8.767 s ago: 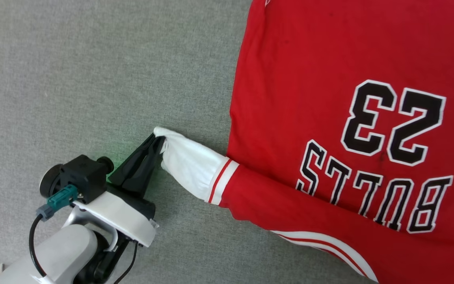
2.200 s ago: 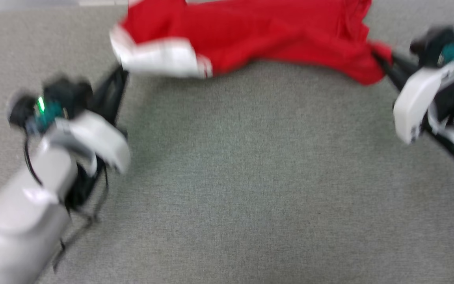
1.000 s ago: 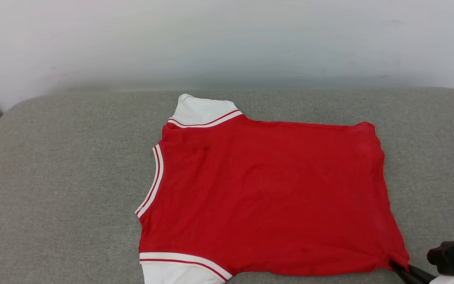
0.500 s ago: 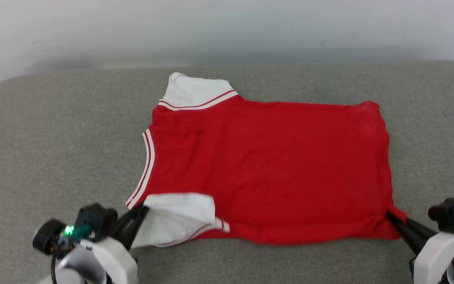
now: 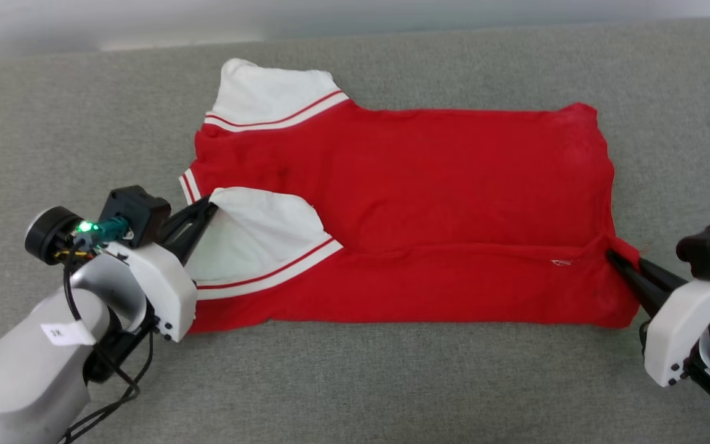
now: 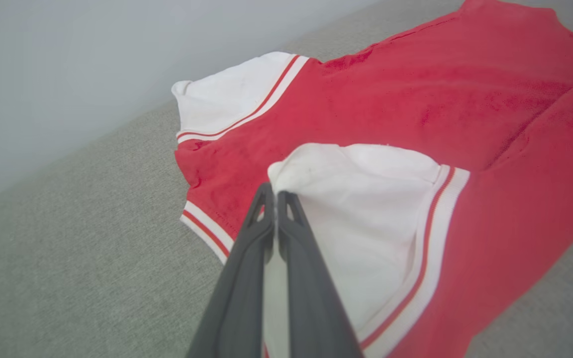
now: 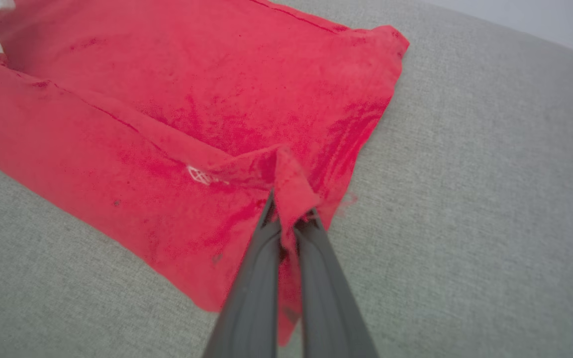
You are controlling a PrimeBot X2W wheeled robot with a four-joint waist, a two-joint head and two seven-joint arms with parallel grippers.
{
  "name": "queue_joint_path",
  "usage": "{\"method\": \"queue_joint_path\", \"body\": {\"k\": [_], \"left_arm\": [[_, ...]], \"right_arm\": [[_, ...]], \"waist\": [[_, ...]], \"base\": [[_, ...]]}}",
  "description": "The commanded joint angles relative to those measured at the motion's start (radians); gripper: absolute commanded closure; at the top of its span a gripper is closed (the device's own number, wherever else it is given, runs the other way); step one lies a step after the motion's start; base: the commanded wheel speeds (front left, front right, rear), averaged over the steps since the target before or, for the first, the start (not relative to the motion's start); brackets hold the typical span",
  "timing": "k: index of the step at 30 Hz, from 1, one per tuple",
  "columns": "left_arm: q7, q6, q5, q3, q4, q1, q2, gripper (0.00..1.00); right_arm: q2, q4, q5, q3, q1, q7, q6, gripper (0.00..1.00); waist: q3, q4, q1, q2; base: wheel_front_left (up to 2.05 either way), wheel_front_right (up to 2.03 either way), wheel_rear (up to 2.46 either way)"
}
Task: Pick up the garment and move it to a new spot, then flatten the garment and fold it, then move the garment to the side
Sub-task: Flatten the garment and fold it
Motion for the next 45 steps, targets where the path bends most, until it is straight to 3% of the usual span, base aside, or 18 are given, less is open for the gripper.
{"method": "queue_joint_path", "body": {"k": [1,13,17,18,19,20,25,30,39,40,45], "left_arm": [[-0.002,-0.016,0.002,0.001,0.038,-0.027,-0.008,1.0],[-0.02,-0.107,0.013,-0.06,0.313,-0.101,-0.106,1.0],[-0.04,-0.119,0.024,-0.077,0.377,-0.121,-0.139,1.0],[-0.048,-0.121,0.029,-0.078,0.388,-0.131,-0.144,0.26],[-0.063,-0.121,0.037,-0.078,0.395,-0.143,-0.144,0.0],[-0.072,-0.116,0.035,-0.075,0.401,-0.146,-0.15,0.0],[-0.082,-0.119,0.04,-0.066,0.394,-0.184,-0.139,0.0],[-0.015,-0.121,0.026,-0.062,0.353,-0.229,-0.115,0.0],[0.306,-0.141,-0.118,-0.068,0.246,-0.327,-0.049,0.0],[0.306,-0.141,-0.118,-0.068,0.246,-0.327,-0.049,0.0],[0.551,-0.146,-0.234,-0.111,0.2,-0.364,-0.007,0.0]], "right_arm": [[0.006,0.019,0.004,0.014,-0.034,0.008,-0.001,1.0],[0.027,0.212,0.029,0.141,-0.181,0.012,-0.001,1.0],[0.027,0.253,0.054,0.17,-0.204,0.003,-0.001,1.0],[0.025,0.256,0.057,0.172,-0.21,0.0,-0.001,0.7],[0.021,0.257,0.064,0.175,-0.214,-0.006,-0.001,0.21],[0.017,0.253,0.066,0.175,-0.218,-0.012,-0.001,0.0],[-0.005,0.214,0.08,0.158,-0.212,-0.037,-0.001,0.0],[-0.026,0.171,0.082,0.134,-0.182,-0.028,-0.001,0.0],[-0.018,0.114,0.07,0.104,-0.142,0.013,-0.001,0.0],[-0.018,0.114,0.07,0.104,-0.142,0.013,-0.001,0.0],[-0.008,0.102,0.073,0.107,-0.126,0.029,-0.001,0.0]], "waist": [[0.04,-0.02,-0.0001,0.0],[0.108,-0.029,-0.0001,0.0],[0.093,-0.017,-0.0001,0.0],[0.085,-0.015,-0.0001,0.0],[0.076,-0.012,-0.0001,0.0],[0.065,-0.008,-0.0001,0.0],[0.006,0.006,-0.0001,0.0],[-0.042,0.023,-0.0001,0.0],[-0.076,0.033,-0.0001,0.0],[-0.076,0.033,-0.0001,0.0],[-0.087,0.029,-0.0001,0.0]], "base": [[0.0,0.0,0.0],[0.0,0.0,0.0],[0.0,0.0,0.0],[0.0,0.0,0.0],[0.0,0.0,0.0],[0.0,0.0,0.0],[0.0,0.0,0.0],[0.0,0.0,0.0],[0.0,0.0,0.0],[0.0,0.0,0.0],[0.0,0.0,0.0]]}}
